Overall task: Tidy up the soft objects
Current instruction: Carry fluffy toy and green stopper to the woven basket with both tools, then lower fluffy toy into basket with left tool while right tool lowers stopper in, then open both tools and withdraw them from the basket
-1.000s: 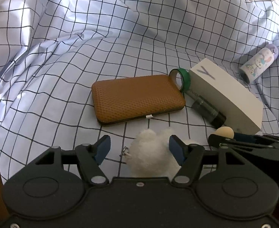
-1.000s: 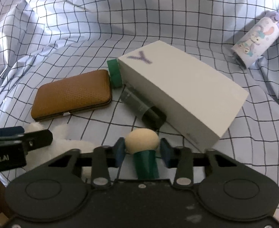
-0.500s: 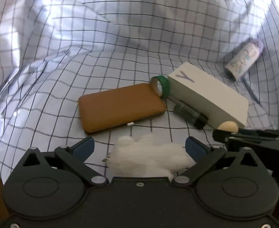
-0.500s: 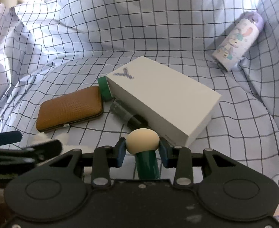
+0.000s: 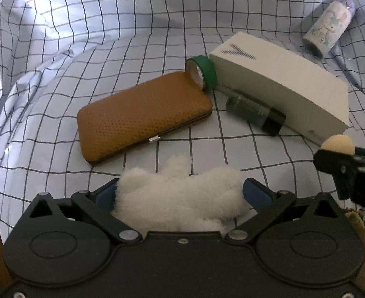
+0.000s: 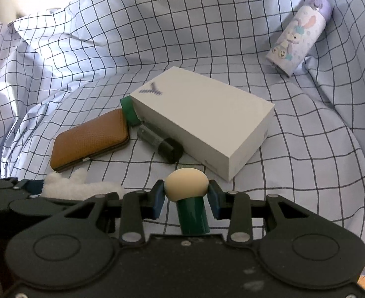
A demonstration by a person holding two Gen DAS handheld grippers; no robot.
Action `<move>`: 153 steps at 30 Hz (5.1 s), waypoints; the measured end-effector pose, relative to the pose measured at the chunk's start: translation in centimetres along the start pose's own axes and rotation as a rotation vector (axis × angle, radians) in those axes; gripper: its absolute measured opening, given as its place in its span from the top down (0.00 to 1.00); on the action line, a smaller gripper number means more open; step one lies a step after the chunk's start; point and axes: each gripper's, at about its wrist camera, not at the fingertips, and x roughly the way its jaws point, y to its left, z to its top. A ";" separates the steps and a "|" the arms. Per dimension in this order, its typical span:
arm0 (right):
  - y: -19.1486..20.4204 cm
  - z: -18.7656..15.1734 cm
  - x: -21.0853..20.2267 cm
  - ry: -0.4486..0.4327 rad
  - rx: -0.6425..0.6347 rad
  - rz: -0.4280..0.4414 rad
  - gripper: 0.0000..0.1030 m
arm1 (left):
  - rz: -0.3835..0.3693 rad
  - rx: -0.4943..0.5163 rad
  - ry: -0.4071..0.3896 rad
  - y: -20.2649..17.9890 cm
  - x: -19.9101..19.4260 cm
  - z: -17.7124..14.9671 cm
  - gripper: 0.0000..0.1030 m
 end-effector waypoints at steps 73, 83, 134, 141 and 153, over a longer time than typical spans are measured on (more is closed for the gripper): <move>0.2 -0.7 -5.7 -0.090 0.032 0.037 0.64 | -0.174 0.003 -0.122 3.1 -6.0 0.8 0.56; -1.0 -2.7 -10.3 -0.137 0.070 0.044 0.64 | -0.256 -0.069 -0.139 3.1 -11.6 -1.7 0.55; -2.2 -6.4 -12.1 -0.039 0.066 -0.004 0.53 | -0.268 0.031 0.015 -1.1 -11.7 -9.0 0.28; -2.2 -6.7 -11.5 -0.012 0.067 -0.011 0.51 | -0.264 0.018 0.022 -0.9 -11.5 -9.0 0.28; -1.9 -6.8 -9.9 0.029 0.068 -0.017 0.47 | -0.238 0.001 0.015 -0.2 -11.3 -8.3 0.27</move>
